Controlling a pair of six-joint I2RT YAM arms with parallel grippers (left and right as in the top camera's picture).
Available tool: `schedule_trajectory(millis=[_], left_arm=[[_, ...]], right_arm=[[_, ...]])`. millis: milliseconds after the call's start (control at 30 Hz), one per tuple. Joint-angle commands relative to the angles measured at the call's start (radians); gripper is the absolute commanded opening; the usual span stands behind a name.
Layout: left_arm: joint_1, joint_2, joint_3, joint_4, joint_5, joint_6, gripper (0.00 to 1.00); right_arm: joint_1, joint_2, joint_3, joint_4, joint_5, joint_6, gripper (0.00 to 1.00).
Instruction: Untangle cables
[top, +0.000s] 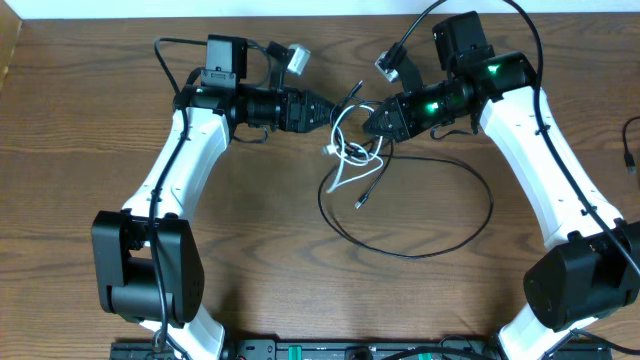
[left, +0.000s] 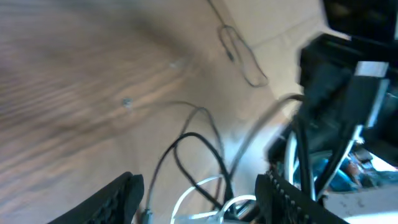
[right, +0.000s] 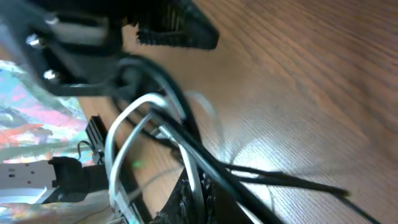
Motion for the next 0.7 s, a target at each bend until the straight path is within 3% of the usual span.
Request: schedule_trajectory(millis=[0, 200, 367, 433, 533, 667], left_arm=[[-0.004, 0.008, 0.008, -0.014, 0.187, 0.066, 0.63], [-0.004, 0.008, 0.008, 0.034, 0.387, 0.066, 0.63], [0.001, 0.005, 0.008, 0.071, 0.398, -0.008, 0.63], [0.001, 0.005, 0.008, 0.104, 0.397, -0.031, 0.63], [0.000, 0.005, 0.008, 0.096, 0.274, -0.046, 0.63], [-0.026, 0.006, 0.008, 0.073, -0.116, -0.140, 0.63]], right_arm=[[-0.004, -0.003, 0.002, 0.006, 0.000, 0.014, 0.01], [-0.004, -0.003, 0.002, 0.012, 0.102, 0.085, 0.01], [-0.004, 0.008, 0.002, 0.058, 0.318, 0.226, 0.01], [-0.004, 0.026, 0.002, 0.071, 0.316, 0.233, 0.01], [0.000, 0.030, 0.002, 0.077, 0.316, 0.230, 0.01], [0.000, 0.030, 0.002, 0.082, 0.267, 0.200, 0.01]])
